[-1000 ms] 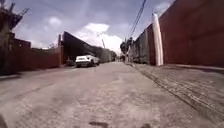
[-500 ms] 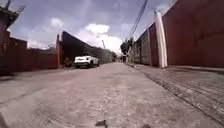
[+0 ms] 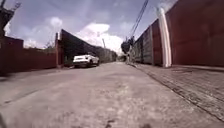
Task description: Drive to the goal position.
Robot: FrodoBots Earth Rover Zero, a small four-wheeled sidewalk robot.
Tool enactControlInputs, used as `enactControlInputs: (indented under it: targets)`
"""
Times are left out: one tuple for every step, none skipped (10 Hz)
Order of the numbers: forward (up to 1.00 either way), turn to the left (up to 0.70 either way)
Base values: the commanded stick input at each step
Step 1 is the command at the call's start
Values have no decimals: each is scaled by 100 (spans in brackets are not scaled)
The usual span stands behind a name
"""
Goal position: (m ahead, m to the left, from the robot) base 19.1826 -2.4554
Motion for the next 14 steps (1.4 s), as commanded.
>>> enactControlInputs:
  targets:
    - [85,-1]
    - [85,1]
    - [85,1]
    - [85,1]
    - [85,1]
    - [85,1]
    - [85,1]
    - [85,1]
    - [85,1]
    - [85,1]
    - [85,1]
    - [85,1]
    - [85,1]
    - [85,1]
